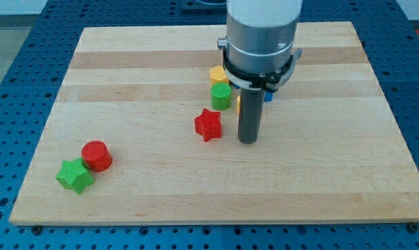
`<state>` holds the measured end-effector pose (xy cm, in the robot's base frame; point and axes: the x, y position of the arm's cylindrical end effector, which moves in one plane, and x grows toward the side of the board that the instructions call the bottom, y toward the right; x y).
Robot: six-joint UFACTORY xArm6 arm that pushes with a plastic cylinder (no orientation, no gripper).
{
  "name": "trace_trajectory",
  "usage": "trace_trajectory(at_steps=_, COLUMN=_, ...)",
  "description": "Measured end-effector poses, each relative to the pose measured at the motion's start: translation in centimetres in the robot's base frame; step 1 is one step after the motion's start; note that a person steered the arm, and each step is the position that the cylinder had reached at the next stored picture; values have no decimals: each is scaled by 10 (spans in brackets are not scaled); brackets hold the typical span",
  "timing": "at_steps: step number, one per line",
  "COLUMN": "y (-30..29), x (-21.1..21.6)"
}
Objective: Push the red star closer to the red circle and green star
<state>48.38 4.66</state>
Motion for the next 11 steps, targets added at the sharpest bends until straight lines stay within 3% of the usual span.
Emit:
trace_trajectory(at_steps=5, y=-123, x=-29)
trace_trajectory(at_steps=11, y=-164, x=59)
